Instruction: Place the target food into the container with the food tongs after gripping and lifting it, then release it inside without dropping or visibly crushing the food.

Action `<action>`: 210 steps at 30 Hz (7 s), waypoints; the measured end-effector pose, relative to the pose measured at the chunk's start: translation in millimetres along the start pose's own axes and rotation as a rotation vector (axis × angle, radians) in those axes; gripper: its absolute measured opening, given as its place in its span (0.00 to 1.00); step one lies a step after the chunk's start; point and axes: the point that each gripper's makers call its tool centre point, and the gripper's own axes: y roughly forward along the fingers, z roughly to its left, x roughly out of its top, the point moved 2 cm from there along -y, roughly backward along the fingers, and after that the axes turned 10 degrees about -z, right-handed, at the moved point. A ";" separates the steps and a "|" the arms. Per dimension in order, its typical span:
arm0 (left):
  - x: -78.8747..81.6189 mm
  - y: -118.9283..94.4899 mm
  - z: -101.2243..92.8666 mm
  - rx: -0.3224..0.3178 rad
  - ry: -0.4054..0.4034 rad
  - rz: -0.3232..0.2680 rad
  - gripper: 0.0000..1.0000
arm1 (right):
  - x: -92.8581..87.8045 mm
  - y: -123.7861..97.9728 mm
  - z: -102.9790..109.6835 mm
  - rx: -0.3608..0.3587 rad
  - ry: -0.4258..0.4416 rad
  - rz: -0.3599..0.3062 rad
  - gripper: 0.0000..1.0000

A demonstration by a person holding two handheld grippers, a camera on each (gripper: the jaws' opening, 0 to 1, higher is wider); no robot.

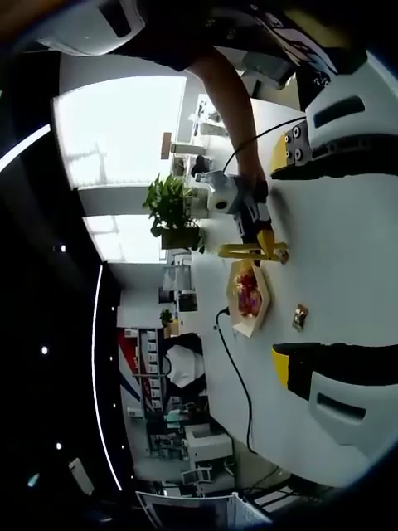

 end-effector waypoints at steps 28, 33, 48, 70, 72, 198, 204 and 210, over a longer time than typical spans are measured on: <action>8.4 2.8 0.5 0.008 0.028 -0.034 0.98 | -2.2 0.3 -4.7 -0.059 0.057 0.000 0.13; 7.6 3.7 1.1 0.007 0.034 -0.024 0.99 | -1.6 1.5 -6.9 -0.050 0.022 0.012 0.13; 12.7 6.2 -7.0 -0.011 0.036 -0.062 1.00 | 15.2 5.9 -1.9 -0.060 0.018 0.007 0.13; 13.3 -0.8 -2.4 0.004 0.027 -0.075 0.99 | 93.1 24.7 -80.5 -0.159 -0.042 -0.113 0.13; 12.6 -1.4 -3.2 0.002 0.026 -0.074 0.99 | 93.5 27.7 -90.0 -0.169 -0.028 -0.123 0.13; 14.7 -10.7 1.0 0.025 0.038 -0.084 0.98 | -19.6 124.0 4.8 -0.529 -0.024 -0.019 0.22; 15.6 -10.5 1.9 0.026 0.042 -0.083 0.98 | -19.9 129.2 7.3 -0.511 -0.040 0.056 0.14; 16.7 -11.6 3.3 0.030 0.045 -0.085 0.98 | -19.9 128.5 11.3 -0.483 -0.054 0.041 0.12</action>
